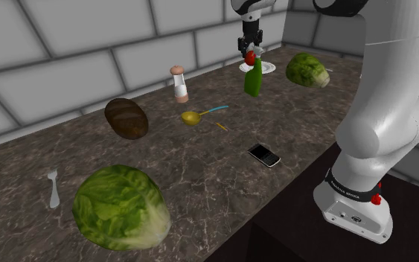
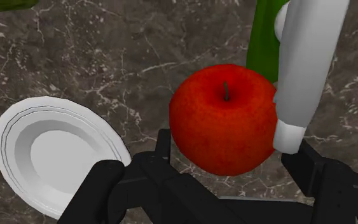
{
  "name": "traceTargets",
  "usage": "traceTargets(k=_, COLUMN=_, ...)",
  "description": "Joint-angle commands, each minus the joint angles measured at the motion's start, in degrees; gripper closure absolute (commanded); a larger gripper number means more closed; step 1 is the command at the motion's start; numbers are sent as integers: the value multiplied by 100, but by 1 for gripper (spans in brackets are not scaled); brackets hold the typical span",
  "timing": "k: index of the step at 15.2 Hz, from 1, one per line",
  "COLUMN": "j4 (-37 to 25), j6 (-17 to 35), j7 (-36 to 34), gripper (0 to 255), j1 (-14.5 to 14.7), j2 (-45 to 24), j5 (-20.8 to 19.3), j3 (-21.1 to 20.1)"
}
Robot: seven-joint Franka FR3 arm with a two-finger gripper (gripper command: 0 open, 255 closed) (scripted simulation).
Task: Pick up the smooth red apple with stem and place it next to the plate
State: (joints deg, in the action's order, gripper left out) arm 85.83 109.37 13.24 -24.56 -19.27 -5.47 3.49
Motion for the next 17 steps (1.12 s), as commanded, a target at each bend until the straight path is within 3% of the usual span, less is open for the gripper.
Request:
traceTargets(k=1, j4=-147, j6=-26, j7=262, gripper=255, j1=-172, j2=-94, j5=50, j3=71)
traceTargets(k=11, j4=-1275, j6=-285, j7=1472, gripper=255, j1=-1068, j2=-861, j5=353, j3=351)
traceTargets(k=16, j4=-2354, j6=-641, j7=2028, gripper=255, j1=-1568, j2=-1545, j5=529, j3=429)
traceTargets(k=17, j4=-2927, j6=-853, j7=2223, gripper=255, j1=-1770, j2=-1895, j5=601, j3=448)
